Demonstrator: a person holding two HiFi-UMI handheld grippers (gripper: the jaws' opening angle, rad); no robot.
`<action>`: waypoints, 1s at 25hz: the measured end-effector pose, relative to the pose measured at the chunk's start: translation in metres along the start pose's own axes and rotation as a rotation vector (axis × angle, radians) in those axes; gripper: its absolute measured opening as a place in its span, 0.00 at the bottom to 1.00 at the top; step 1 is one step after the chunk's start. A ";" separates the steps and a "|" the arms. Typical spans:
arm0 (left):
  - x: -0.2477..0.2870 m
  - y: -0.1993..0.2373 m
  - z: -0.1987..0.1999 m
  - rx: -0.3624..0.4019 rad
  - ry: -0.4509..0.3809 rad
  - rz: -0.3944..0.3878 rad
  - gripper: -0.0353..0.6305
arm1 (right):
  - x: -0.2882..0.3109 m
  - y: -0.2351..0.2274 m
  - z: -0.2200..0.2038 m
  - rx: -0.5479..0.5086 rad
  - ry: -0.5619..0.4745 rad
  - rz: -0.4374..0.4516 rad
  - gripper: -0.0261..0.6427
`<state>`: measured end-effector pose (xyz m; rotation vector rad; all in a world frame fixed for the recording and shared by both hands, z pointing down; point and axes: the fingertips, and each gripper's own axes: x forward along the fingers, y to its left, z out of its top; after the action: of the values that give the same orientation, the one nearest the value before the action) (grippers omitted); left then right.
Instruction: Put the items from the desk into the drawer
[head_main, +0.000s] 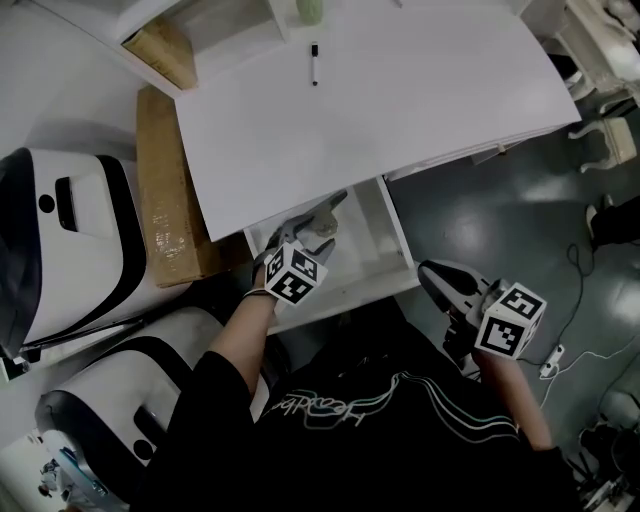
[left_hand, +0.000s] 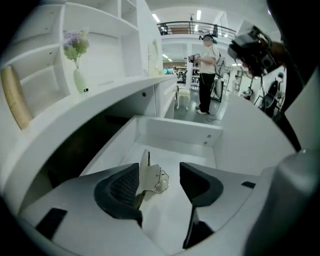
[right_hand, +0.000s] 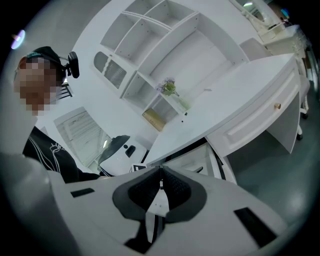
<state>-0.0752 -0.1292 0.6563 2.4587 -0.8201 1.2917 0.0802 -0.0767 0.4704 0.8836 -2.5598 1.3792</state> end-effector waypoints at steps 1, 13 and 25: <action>-0.010 -0.001 0.004 -0.036 -0.015 -0.013 0.43 | 0.001 0.004 0.001 -0.008 -0.005 0.007 0.11; -0.185 -0.018 0.083 -0.392 -0.311 -0.010 0.15 | 0.021 0.084 0.011 -0.121 -0.056 0.119 0.11; -0.265 -0.041 0.148 -0.447 -0.513 -0.036 0.09 | 0.034 0.120 0.045 -0.197 -0.112 0.174 0.11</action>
<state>-0.0697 -0.0665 0.3566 2.4217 -1.0355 0.3870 -0.0043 -0.0773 0.3682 0.7398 -2.8563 1.1184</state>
